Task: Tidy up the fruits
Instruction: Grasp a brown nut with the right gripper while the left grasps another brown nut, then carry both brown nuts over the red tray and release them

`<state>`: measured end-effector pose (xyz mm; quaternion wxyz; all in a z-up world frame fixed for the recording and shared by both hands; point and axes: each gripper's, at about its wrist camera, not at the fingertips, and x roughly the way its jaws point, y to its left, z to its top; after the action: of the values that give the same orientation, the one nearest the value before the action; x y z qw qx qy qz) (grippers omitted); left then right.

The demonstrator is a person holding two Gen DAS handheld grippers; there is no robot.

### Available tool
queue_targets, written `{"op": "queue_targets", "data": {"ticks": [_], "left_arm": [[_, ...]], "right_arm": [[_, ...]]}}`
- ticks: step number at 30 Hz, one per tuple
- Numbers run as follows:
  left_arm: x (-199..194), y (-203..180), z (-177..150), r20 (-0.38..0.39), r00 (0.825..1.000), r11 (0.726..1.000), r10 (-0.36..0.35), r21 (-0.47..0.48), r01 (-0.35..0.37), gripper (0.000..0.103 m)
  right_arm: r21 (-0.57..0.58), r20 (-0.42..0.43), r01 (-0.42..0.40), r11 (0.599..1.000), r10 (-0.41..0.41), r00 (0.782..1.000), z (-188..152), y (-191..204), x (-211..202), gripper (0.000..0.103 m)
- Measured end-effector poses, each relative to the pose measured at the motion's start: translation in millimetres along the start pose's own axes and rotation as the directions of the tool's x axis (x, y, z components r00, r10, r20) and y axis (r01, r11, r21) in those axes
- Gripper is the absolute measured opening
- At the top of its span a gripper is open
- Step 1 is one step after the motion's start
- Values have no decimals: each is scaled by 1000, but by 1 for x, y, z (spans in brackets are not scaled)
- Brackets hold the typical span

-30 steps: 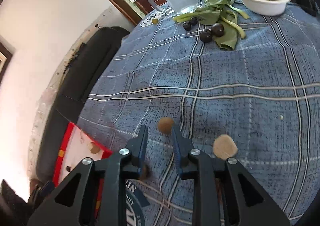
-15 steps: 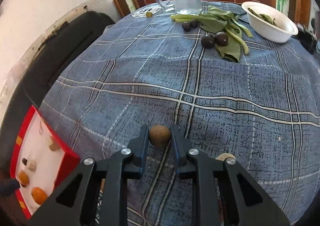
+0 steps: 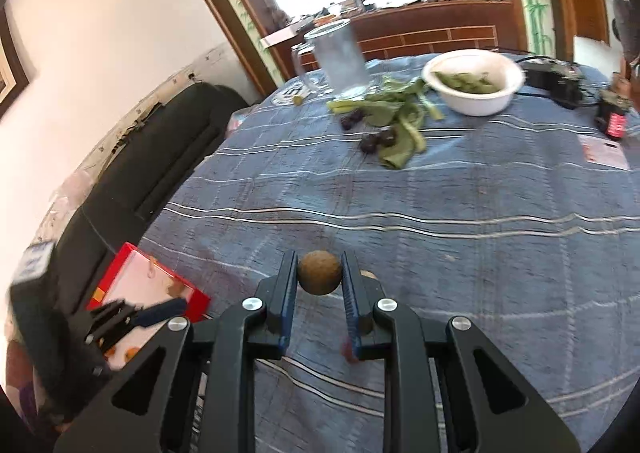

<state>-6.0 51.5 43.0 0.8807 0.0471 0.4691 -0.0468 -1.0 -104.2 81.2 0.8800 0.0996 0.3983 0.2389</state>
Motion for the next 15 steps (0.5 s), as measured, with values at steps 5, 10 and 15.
{"op": "queue_targets", "data": {"ticks": [5,10,15], "left_arm": [[16,-1,5,-29,1000,1000,3,-9,-3,40],[32,-5,5,-60,998,1000,-11,0,11,26],[30,-8,4,-39,999,1000,-27,7,28,25]], "right_arm": [[72,-29,-30,997,33,999,1,-22,6,24],[100,-55,-50,994,56,997,-1,-25,14,24],[91,-52,-53,994,58,997,-4,-21,13,24]]}}
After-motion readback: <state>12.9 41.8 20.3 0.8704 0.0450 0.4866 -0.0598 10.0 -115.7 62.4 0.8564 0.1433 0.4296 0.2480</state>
